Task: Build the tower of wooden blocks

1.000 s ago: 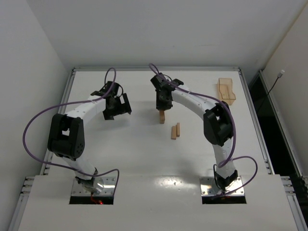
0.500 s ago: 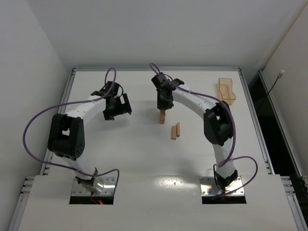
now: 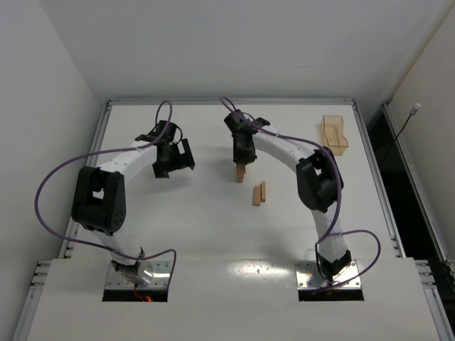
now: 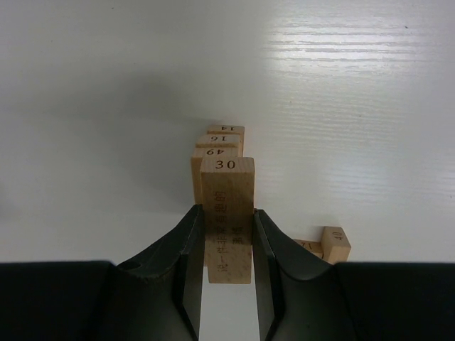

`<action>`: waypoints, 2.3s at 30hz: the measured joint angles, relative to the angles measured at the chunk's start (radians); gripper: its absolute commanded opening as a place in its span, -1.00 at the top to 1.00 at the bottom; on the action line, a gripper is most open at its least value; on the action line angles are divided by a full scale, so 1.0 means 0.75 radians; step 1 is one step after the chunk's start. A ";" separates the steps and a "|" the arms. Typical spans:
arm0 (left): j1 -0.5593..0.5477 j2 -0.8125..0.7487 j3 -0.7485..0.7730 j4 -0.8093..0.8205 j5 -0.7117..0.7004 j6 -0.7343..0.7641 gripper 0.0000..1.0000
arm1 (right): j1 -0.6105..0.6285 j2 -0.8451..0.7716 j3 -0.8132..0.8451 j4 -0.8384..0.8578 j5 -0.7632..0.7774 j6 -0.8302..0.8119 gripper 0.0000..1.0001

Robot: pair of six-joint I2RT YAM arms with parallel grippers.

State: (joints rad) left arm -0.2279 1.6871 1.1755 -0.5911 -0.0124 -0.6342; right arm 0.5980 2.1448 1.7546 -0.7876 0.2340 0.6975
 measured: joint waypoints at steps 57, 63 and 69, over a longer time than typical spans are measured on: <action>0.000 0.027 0.000 0.005 0.012 -0.004 -1.00 | 0.000 -0.016 -0.073 0.098 -0.039 -0.059 -0.44; 0.000 0.024 -0.005 0.009 0.011 -0.004 -1.00 | 0.002 -0.220 -0.283 0.235 -0.077 -0.256 -0.71; 0.000 -0.030 -0.047 0.008 0.000 -0.003 -1.00 | 0.012 -0.602 -0.540 0.382 -0.095 -0.482 -0.55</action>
State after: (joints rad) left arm -0.2279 1.6650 1.1404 -0.5854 -0.0124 -0.6365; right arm 0.6067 1.6936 1.3495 -0.5011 0.1631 0.3363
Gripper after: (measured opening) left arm 1.000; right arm 0.834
